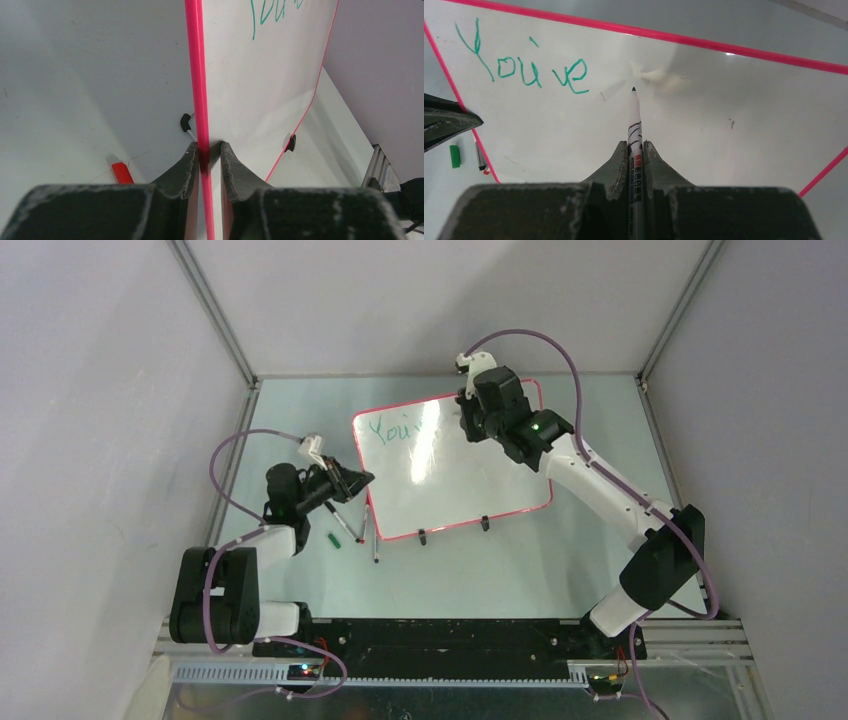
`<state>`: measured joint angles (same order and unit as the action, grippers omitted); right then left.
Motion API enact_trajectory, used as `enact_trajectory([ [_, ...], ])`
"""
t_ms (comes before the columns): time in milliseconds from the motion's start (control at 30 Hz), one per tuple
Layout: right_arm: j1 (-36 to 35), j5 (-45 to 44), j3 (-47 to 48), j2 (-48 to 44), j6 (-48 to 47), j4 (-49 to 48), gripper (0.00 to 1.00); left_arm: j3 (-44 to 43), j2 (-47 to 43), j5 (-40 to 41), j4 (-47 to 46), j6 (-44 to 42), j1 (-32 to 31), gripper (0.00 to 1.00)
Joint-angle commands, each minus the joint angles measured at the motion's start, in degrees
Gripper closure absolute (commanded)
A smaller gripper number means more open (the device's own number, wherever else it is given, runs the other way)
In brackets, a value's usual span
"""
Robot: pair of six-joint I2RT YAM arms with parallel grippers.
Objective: Write a sentence on the whiteboard
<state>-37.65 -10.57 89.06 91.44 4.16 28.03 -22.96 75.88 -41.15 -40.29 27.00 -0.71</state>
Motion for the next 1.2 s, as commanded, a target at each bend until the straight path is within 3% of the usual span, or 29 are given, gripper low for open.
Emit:
enact_trajectory([
  [0,-1.6,-0.3,1.0,-1.7,-1.1,-1.6,1.00,1.6,0.6,3.8,1.2,-1.5,0.4,1.00],
  [400,-7.1,1.7,-3.8,-3.4,0.5,-1.7,1.00,1.5,0.7,4.1,1.2,-1.5,0.4,1.00],
  [867,-12.0,-2.7,-3.1,-0.6,1.4,-1.3,1.00,1.4,0.9,4.2,1.5,-1.3,0.4,1.00],
  [1167,-9.5,-6.7,-1.9,-2.0,-0.8,-0.2,1.00,1.2,0.6,5.2,2.6,-1.6,0.4,1.00],
])
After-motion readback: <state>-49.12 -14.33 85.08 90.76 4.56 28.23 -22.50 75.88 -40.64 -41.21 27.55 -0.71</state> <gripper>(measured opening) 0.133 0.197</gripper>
